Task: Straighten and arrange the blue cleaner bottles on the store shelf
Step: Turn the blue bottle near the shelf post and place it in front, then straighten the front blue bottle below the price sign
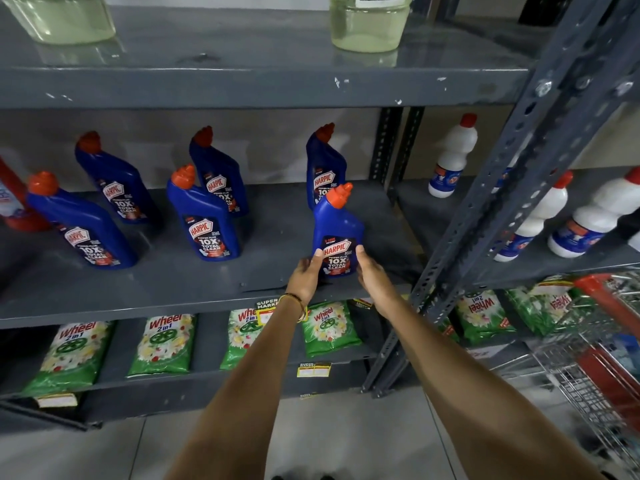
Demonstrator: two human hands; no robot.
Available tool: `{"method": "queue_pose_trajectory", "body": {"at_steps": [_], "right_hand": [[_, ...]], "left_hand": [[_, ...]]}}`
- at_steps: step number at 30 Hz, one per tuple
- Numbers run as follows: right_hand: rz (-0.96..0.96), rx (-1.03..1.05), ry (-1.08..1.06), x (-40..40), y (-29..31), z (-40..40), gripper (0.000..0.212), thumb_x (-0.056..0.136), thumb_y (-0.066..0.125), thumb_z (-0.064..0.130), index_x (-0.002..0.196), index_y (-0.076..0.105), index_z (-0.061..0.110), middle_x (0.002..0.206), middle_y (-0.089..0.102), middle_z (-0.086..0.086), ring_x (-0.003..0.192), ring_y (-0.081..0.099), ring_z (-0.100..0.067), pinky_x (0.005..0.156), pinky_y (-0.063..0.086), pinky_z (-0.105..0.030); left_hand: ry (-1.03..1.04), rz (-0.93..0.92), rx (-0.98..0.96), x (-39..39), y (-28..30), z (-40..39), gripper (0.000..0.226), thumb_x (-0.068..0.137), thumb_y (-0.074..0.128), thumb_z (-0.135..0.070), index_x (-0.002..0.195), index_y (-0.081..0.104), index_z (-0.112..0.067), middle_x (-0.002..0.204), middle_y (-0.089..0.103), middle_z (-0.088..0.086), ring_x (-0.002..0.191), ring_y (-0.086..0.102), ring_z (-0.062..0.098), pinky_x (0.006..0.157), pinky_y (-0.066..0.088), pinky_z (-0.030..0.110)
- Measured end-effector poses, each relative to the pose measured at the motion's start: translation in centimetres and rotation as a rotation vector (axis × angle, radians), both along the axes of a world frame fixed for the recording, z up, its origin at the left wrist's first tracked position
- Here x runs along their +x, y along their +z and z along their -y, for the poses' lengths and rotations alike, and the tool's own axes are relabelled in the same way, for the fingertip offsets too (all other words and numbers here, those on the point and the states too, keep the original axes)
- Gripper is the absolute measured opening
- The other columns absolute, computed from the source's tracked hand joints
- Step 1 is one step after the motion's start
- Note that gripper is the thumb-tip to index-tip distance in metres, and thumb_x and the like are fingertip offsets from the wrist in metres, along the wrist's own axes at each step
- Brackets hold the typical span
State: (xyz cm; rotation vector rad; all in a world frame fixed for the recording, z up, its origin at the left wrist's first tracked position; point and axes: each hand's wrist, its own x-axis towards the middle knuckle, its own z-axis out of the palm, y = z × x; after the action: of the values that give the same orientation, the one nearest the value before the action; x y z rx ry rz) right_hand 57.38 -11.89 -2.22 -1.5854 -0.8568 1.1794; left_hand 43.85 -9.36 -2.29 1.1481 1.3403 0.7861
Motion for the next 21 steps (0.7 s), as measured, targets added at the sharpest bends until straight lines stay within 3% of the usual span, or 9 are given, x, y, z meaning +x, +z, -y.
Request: {"method": "queue_pose_trajectory", "body": {"at_steps": [3,7,15,18,21], "right_hand": [[0.092,0.045,-0.207,-0.9,-0.2,0.7,0.045,0.088,0.044,0.052,0.112,0.058,0.016,0.123,0.059,-0.01,0.111,0.054,-0.022,0.089,0.038,-0.031],[0.167,0.091,-0.429,-3.5,-0.3,0.8,0.039,0.093,0.043,0.039,0.103,0.056,0.003,0.113,0.062,-0.018,0.107,0.055,-0.033,0.078,0.034,-0.028],[0.166,0.101,-0.824,-12.0,0.1,-0.3,0.032,0.093,0.043,0.02,0.099,0.054,-0.009,0.105,0.062,-0.03,0.098,0.057,-0.041,0.074,0.037,-0.036],[0.11,0.087,-0.843,-17.1,-0.2,-0.9,0.037,0.094,0.042,0.023,0.103,0.052,-0.012,0.108,0.058,-0.033,0.101,0.054,-0.043,0.075,0.033,-0.035],[0.028,0.045,-0.698,-21.6,0.0,-1.9,0.043,0.095,0.04,0.034,0.115,0.048,-0.004,0.121,0.055,-0.026,0.112,0.051,-0.041,0.086,0.036,-0.034]], "left_hand": [[0.01,0.076,-0.029,-0.5,0.1,0.0,0.062,0.087,0.036,-0.058,0.128,0.049,-0.014,0.136,0.053,0.009,0.123,0.05,0.024,0.11,0.035,0.04],[0.028,0.109,-0.036,-2.9,0.0,-0.4,0.064,0.086,0.039,-0.058,0.132,0.047,-0.013,0.142,0.048,0.009,0.13,0.044,0.026,0.112,0.031,0.043],[0.034,0.048,-0.029,-13.0,-0.4,-3.0,0.065,0.087,0.039,-0.057,0.128,0.048,-0.008,0.141,0.047,0.012,0.129,0.044,0.029,0.112,0.03,0.042],[0.073,0.063,-0.003,-17.5,-0.5,-4.1,0.051,0.09,0.042,-0.047,0.118,0.056,-0.007,0.13,0.056,0.018,0.121,0.05,0.033,0.104,0.036,0.04],[0.067,0.033,-0.007,-21.2,-0.1,-5.1,0.054,0.09,0.04,-0.049,0.121,0.055,-0.007,0.128,0.056,0.019,0.119,0.051,0.033,0.1,0.037,0.037]]}}
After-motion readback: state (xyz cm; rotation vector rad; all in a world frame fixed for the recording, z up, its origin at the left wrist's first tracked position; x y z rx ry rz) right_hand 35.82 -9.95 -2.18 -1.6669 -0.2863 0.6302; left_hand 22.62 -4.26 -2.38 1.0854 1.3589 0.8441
